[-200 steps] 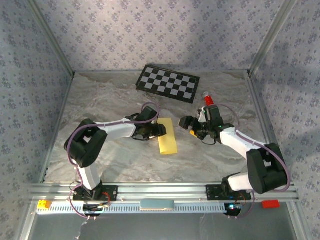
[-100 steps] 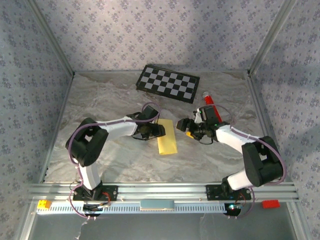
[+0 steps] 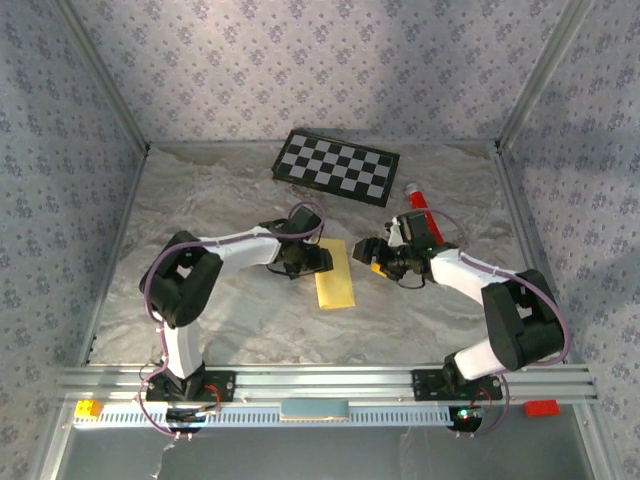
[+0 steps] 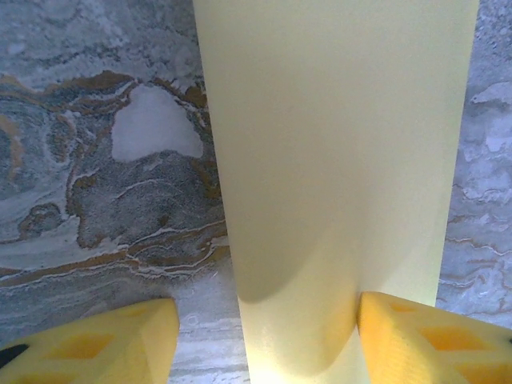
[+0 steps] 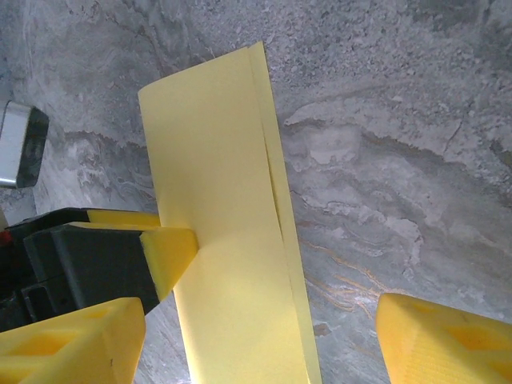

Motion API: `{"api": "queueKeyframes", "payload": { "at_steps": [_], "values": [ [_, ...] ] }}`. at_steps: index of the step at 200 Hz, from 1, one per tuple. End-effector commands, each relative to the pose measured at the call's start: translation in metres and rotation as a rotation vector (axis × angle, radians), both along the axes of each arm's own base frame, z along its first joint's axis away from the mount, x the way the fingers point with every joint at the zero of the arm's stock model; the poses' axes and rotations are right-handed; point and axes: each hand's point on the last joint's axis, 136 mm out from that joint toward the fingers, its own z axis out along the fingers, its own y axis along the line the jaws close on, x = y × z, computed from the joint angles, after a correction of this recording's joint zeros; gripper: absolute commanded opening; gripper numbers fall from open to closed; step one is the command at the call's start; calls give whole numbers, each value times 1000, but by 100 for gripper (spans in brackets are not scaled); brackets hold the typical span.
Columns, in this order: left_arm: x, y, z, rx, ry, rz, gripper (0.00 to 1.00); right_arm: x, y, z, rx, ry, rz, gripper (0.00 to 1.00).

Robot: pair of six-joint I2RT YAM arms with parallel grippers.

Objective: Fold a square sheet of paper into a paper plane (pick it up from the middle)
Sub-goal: First fold the square sheet of paper in half at the center of the table, then hold the square sheet of paper at the center of the table.

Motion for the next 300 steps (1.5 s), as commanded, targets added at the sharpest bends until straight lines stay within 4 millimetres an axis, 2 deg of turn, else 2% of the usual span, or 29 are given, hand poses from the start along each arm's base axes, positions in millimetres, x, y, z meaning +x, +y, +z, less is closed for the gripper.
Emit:
{"api": "queueKeyframes", "payload": {
  "at_steps": [1,133,197,253,300],
  "values": [
    [0,-4,-16,63,-5,-57,62,1,1,0,-23,-1,20,78],
    [1,2,-34,114,42,41,64,0,-3,-3,-44,12,8,81],
    [-3,-11,-36,118,40,-80,65,-1,-5,-5,-58,18,7,82],
    [-2,-6,-40,154,42,-63,65,-2,-6,-7,-64,27,5,82],
    [-2,-11,-40,128,44,-38,66,-3,-6,-7,-66,28,7,82]
  ]
}}
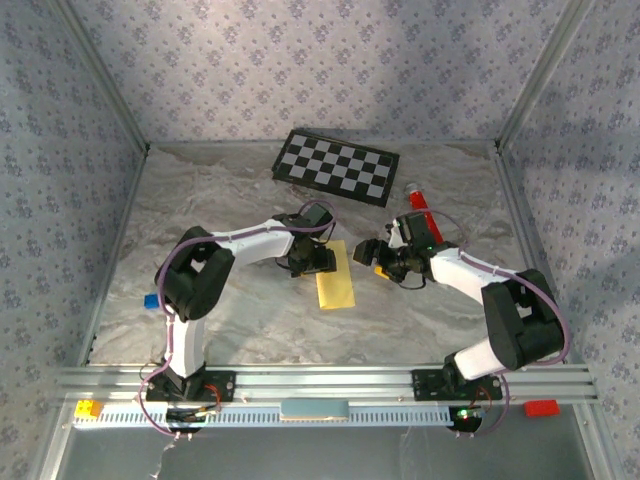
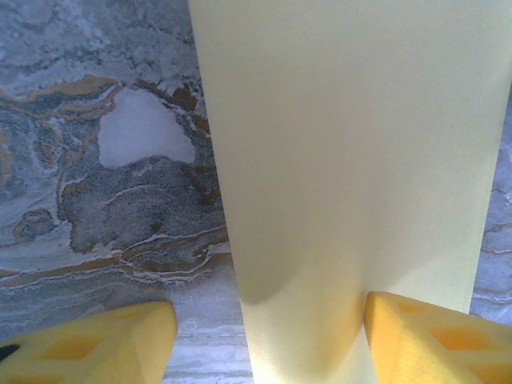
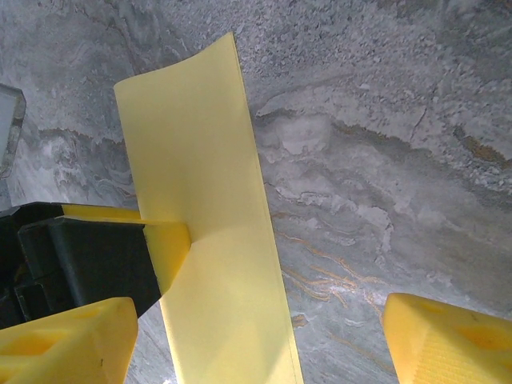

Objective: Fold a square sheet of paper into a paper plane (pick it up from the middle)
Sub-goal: Hold the square sheet of paper at the center of the table.

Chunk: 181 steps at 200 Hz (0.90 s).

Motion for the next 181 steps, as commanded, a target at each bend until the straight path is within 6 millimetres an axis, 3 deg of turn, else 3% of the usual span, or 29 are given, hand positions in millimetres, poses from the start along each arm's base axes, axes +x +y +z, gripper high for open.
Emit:
{"api": "queueKeyframes", "payload": {
  "at_steps": [1,78,181],
  "values": [
    [-2,-8,-34,4,14,-10,66,1,0,0,-22,2,11,82],
    [-2,-8,-40,24,26,-16,70,0,-1,-2,-29,5,7,82],
    [-3,-4,-44,43,40,11,67,0,0,-2,-27,7,10,81]
  ]
}}
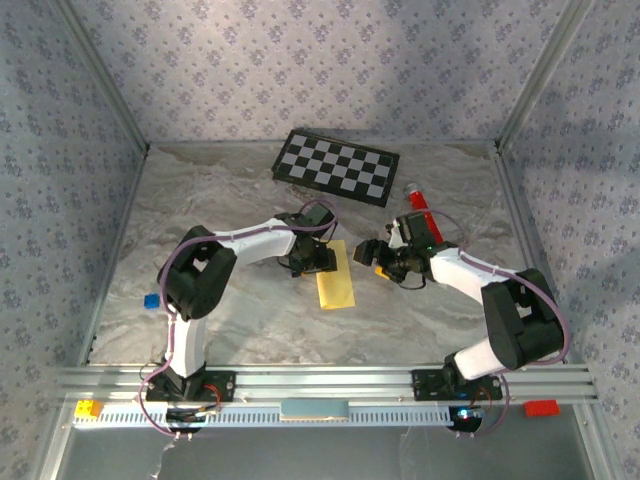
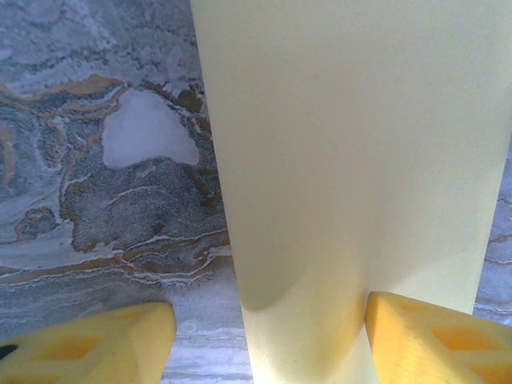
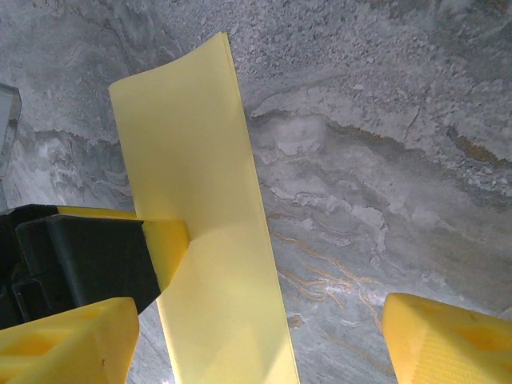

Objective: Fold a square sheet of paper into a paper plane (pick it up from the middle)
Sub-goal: Hold the square sheet of paper at the center of the table.

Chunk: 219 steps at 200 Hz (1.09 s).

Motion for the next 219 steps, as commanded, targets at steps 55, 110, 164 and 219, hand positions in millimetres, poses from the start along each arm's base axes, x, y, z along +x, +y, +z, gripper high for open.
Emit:
{"api": "queueKeyframes", "payload": {
  "at_steps": [55,110,164,219],
  "values": [
    [-5,-5,-44,19,37,-26,67,-1,10,3,22,-5,53,75],
    [-4,-7,-43,10,29,-30,68,-1,19,-2,-1,7,78,57],
    [-4,-11,-41,5,24,-54,68,-1,13,-6,-32,16,56,59],
    [-4,-10,-43,12,26,-41,68,-1,16,-6,-25,25,65,60]
  ]
}}
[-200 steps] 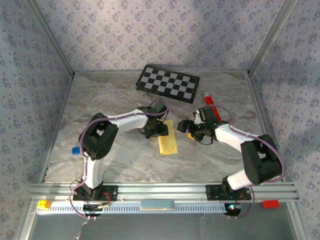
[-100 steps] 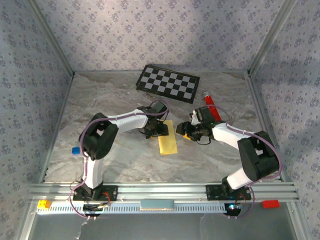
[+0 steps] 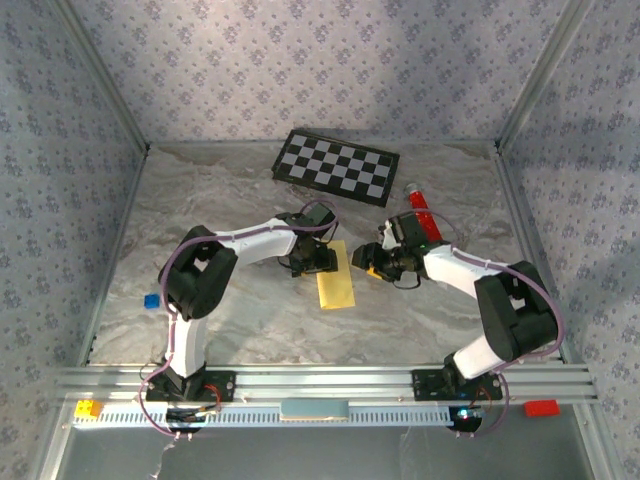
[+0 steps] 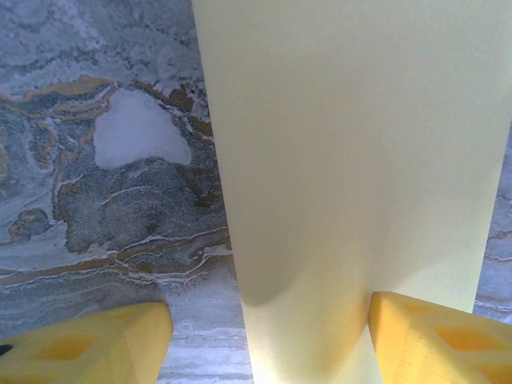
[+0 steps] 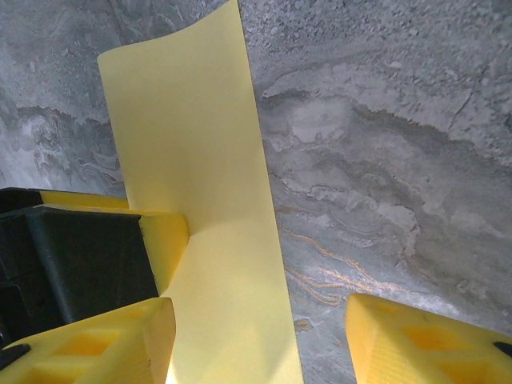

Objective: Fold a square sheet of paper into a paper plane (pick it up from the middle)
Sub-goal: Hold the square sheet of paper at the center of the table.

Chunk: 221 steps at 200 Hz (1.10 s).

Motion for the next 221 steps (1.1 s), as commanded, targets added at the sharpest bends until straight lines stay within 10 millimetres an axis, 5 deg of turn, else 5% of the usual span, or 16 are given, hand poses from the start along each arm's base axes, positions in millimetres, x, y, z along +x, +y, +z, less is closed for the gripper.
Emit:
{"api": "queueKeyframes", "payload": {
  "at_steps": [1,65,143,221],
  "values": [
    [-3,-8,-42,6,27,-26,68,3,2,2,-6,6,10,60],
    [-5,-7,-45,7,37,-15,68,2,6,1,3,10,22,56],
    [-6,-7,-46,8,41,-17,68,3,31,-6,40,46,99,2],
    [-7,-6,-50,12,45,-12,68,14,54,-18,49,84,150,0]
  ]
}}
